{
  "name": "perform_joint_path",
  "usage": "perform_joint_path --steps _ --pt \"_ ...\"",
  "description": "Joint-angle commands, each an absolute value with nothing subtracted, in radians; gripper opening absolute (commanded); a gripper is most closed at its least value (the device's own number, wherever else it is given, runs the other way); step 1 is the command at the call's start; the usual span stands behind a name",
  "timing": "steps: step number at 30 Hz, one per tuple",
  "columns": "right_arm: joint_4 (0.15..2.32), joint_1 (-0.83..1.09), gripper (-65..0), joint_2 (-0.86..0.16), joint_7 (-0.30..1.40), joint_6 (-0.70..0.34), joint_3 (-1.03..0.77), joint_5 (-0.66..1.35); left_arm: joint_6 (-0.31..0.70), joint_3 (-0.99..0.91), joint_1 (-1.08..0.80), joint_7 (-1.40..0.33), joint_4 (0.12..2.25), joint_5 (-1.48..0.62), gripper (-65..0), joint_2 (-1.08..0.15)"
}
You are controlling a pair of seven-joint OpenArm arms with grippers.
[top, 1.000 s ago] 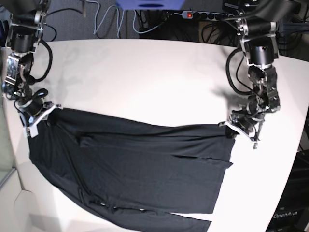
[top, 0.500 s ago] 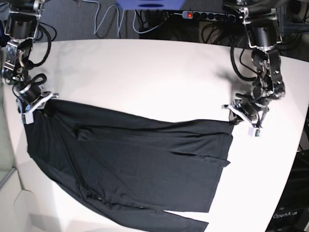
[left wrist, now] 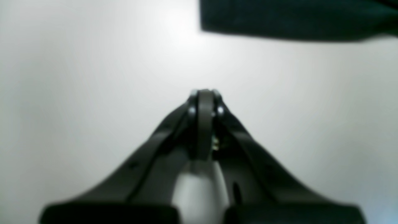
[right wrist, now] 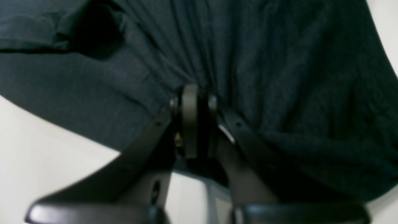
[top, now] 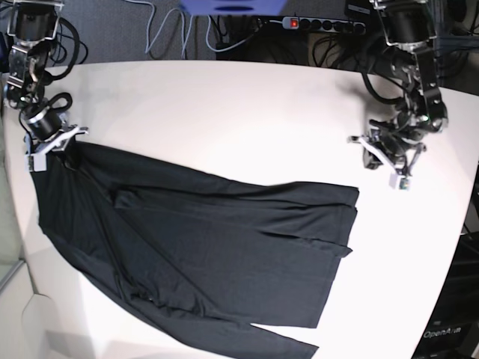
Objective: Fold the T-shirt properly
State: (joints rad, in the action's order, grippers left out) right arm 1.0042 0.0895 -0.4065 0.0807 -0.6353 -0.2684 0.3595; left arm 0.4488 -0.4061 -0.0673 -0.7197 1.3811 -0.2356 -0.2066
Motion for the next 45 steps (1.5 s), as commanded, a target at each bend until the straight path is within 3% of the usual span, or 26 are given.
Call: perform_joint_path --steps 1,10,21,34,45 --pt "0.984 0.122 -62.5 -0.407 0.254 -0.65 -0.26 0.249 0.446 -0.42 -0.05 -0.697 1.428 -0.243 -65.0 -0.216" --pt "0.983 0.117 -62.5 -0.404 0.259 -0.664 -0.262 0.249 0.435 -0.418 0.11 -0.754 1.454 -0.231 -65.0 -0.122" --pt "0.983 0.117 -62.5 -0.403 0.263 -0.662 -0.262 0.249 0.433 -0.367 0.361 -0.684 1.116 -0.105 -65.0 -0.09" --pt "0.983 0.117 -62.5 -0.403 0.265 -0.662 -0.262 0.249 0.432 -0.242 0.387 -0.427 0.774 -0.096 -65.0 -0.099" --pt "0.983 0.117 -62.5 -0.407 0.265 -0.661 -0.262 0.248 0.435 -0.239 0.268 -0.424 0.737 -0.096 -65.0 -0.185"
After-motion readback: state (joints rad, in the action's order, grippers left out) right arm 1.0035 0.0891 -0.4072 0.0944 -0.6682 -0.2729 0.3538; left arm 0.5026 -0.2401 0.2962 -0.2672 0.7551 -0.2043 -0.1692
